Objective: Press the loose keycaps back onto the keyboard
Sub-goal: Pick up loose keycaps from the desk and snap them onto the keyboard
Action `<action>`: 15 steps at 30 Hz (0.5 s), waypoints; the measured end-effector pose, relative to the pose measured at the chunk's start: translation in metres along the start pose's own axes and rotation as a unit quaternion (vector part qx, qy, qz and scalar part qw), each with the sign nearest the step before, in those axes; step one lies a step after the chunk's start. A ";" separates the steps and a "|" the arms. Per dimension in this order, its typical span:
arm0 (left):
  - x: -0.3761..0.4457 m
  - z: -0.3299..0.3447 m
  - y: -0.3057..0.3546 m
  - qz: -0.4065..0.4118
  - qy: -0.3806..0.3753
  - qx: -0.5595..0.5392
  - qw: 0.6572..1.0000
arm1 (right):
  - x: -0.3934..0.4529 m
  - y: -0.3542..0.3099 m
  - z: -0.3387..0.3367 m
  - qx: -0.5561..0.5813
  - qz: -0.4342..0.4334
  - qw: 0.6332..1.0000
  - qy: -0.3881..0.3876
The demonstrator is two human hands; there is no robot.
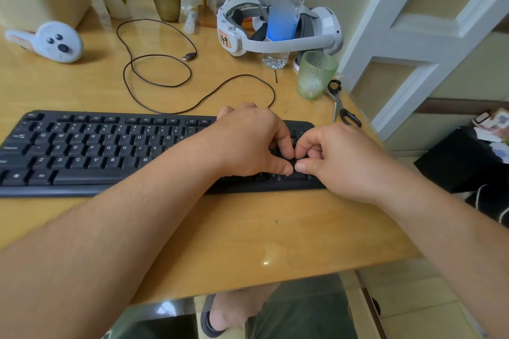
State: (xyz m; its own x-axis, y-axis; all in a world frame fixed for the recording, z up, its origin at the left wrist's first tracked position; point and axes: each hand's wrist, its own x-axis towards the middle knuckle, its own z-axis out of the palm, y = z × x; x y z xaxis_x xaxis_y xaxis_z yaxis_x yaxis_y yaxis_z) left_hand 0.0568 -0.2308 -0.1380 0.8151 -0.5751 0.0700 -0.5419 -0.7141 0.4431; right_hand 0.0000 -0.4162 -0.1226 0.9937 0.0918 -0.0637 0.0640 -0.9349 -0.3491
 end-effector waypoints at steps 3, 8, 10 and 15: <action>0.000 0.000 -0.002 -0.001 0.003 -0.011 1.000 | -0.003 0.000 0.002 -0.012 -0.006 1.000 0.012; 0.001 0.000 -0.003 0.001 -0.003 -0.013 1.000 | -0.013 0.003 0.005 -0.053 -0.035 0.997 0.046; 0.001 0.000 -0.003 0.002 -0.004 -0.012 1.000 | -0.018 0.004 0.007 -0.074 -0.046 0.994 0.062; 0.002 0.001 -0.004 0.006 -0.007 -0.012 1.000 | -0.022 0.005 0.009 -0.035 -0.038 0.996 0.068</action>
State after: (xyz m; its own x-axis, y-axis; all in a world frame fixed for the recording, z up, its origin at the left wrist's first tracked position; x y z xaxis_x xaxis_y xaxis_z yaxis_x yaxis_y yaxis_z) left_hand 0.0603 -0.2293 -0.1403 0.8056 -0.5891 0.0632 -0.5464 -0.6974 0.4638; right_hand -0.0227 -0.4197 -0.1309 0.9887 0.1207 0.0885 0.1411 -0.9488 -0.2825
